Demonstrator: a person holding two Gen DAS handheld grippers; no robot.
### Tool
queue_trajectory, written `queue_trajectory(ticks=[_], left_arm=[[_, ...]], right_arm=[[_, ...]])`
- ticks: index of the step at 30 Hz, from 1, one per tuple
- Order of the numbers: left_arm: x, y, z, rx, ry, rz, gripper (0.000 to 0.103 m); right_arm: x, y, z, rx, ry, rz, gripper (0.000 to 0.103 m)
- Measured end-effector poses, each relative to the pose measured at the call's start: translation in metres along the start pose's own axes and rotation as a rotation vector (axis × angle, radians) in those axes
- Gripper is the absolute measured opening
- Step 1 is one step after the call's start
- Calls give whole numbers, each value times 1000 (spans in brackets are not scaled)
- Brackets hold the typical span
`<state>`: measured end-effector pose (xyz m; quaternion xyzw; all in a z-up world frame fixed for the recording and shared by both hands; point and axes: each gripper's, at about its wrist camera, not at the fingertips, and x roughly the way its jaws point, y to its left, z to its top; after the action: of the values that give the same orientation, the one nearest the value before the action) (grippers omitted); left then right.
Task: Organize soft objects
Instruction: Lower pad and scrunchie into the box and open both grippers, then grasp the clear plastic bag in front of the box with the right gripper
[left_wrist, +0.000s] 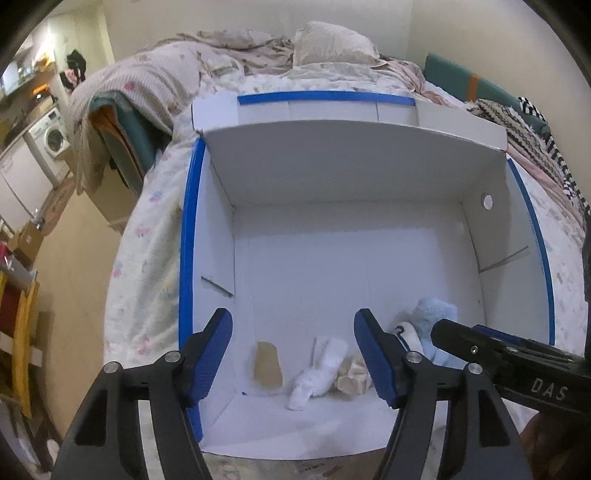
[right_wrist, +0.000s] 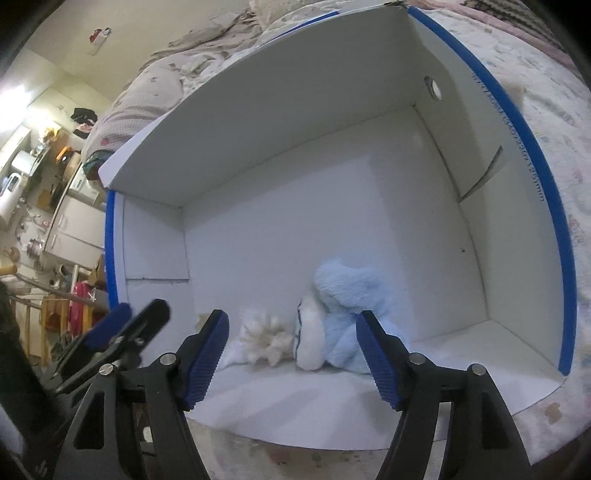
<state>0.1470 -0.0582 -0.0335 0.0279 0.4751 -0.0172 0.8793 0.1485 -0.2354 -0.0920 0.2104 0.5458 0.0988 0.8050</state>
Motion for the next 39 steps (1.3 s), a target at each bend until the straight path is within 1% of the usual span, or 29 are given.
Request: queue_trajectory(ticks=[13,19,23,27,31,39], left_arm=[[-5,5,-2,-14,-2,0,66],[-15,12,-5,-30,-16,3,66],[-28,17,-8,-45,-32,1,66],[-44,26,-11,-64,-57,-5,66],[-55,36,-22,-96,-60,-9,66],[-67,54,-54,-145,-33,1,66]], right_arm=[[-1,-1,1,0,4,-9,76],[-3,-3,-2,12,1,-1,76],[-10,0,-7,-3,-19,-3,76],[-24,3,-13,-24,-61,4,76],[-39,2,-21,-22,-87,15,76],[-61,-12,-44,22,-120,49,76]])
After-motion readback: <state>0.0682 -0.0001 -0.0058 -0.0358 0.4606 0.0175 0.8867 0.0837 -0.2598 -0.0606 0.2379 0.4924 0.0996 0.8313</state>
